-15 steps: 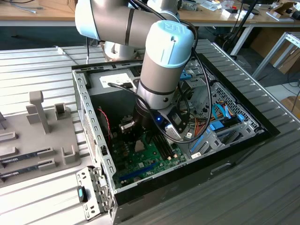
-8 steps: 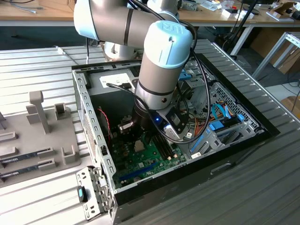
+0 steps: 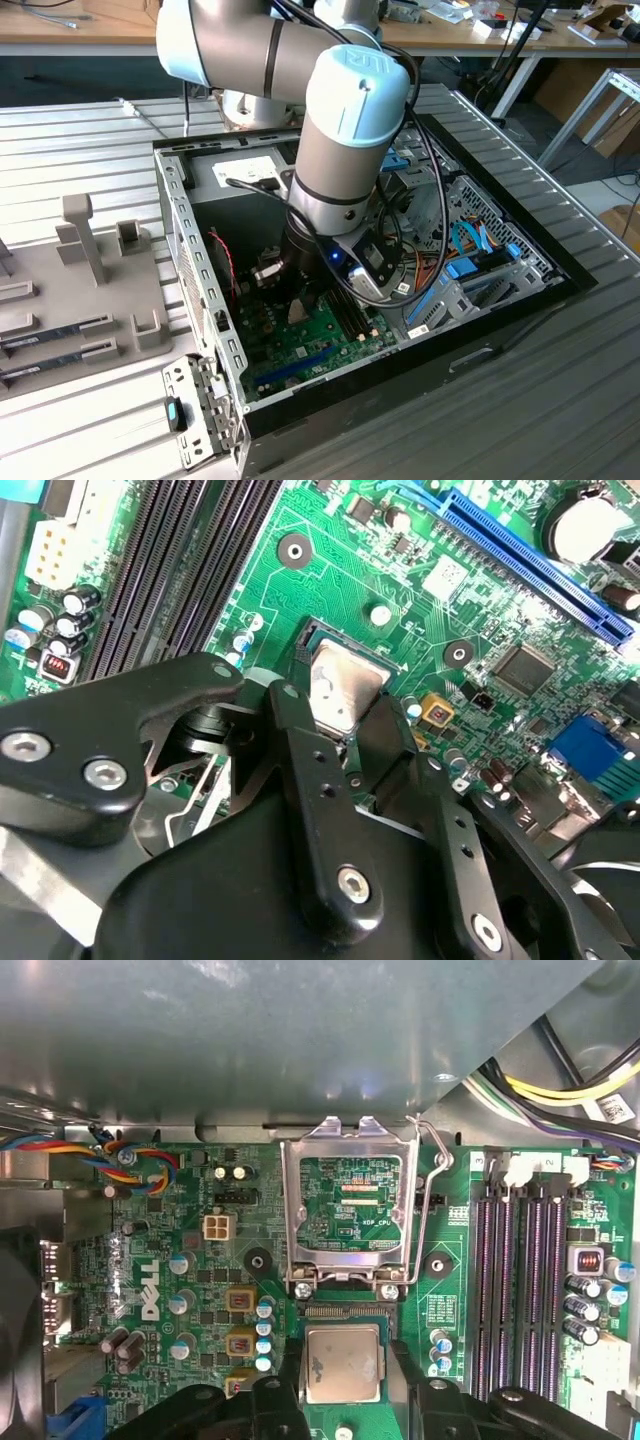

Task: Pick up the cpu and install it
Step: 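Place the cpu into insertion slot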

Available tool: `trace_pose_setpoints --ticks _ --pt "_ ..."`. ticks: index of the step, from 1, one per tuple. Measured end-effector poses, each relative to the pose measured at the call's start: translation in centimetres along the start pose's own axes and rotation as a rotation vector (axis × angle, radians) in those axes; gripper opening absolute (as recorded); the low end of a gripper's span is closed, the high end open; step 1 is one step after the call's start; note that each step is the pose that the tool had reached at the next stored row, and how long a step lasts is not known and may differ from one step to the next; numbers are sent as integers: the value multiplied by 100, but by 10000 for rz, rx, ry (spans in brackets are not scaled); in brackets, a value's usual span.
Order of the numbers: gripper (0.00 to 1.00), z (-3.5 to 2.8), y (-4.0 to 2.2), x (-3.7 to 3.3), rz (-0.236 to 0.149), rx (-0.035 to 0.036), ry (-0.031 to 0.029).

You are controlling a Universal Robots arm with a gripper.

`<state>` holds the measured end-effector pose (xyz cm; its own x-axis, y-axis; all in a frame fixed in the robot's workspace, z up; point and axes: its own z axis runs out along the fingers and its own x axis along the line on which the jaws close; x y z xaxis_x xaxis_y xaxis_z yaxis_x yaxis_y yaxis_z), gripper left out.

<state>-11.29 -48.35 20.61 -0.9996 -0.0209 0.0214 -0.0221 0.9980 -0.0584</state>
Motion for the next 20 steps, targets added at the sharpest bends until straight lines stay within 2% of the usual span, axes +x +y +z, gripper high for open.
trace_pose_setpoints --ticks 4,20 --pt "46 6 -1 0 -199 6 -11" --pt "44 34 1 11 -201 8 -10"
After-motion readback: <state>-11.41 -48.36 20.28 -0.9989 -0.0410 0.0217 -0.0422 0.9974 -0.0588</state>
